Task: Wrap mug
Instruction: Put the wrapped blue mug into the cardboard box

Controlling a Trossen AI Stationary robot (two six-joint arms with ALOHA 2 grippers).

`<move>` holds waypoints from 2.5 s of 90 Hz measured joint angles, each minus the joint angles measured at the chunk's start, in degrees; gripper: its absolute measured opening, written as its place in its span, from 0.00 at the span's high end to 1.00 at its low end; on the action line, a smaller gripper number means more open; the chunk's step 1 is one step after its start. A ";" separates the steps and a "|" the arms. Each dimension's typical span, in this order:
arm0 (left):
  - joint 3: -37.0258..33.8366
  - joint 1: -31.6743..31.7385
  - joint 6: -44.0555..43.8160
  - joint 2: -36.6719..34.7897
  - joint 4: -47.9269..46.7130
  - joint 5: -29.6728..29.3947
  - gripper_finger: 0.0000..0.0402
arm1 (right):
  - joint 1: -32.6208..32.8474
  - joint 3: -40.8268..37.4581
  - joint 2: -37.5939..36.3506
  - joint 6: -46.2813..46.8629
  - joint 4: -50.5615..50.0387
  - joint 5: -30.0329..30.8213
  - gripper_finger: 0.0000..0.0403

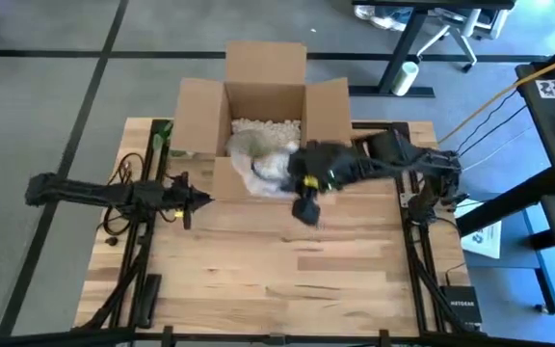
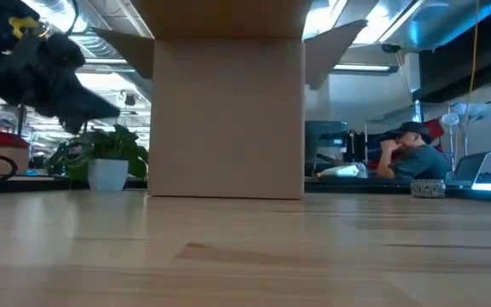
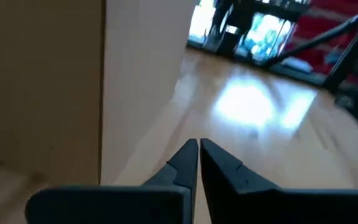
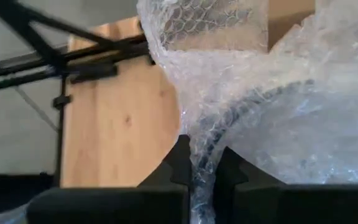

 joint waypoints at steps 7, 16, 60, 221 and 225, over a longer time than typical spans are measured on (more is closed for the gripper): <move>0.00 3.23 0.86 -1.57 -0.44 3.03 1.00 | -3.89 0.00 0.00 -3.31 3.25 -2.44 0.99; -0.01 7.25 2.86 -1.91 -1.17 7.19 1.00 | -8.96 0.00 0.00 -6.90 5.29 -6.67 0.99; 1.08 31.35 3.69 -1.52 -3.47 20.35 1.00 | -23.15 -0.02 7.57 -17.69 4.29 -15.98 0.99; 4.02 38.34 6.23 -13.75 -13.85 14.22 1.00 | -28.11 0.09 20.94 -26.69 0.80 -21.00 0.99; 4.02 38.33 6.20 -13.76 -13.83 14.24 1.00 | -28.12 0.09 21.03 -26.63 0.72 -21.27 0.99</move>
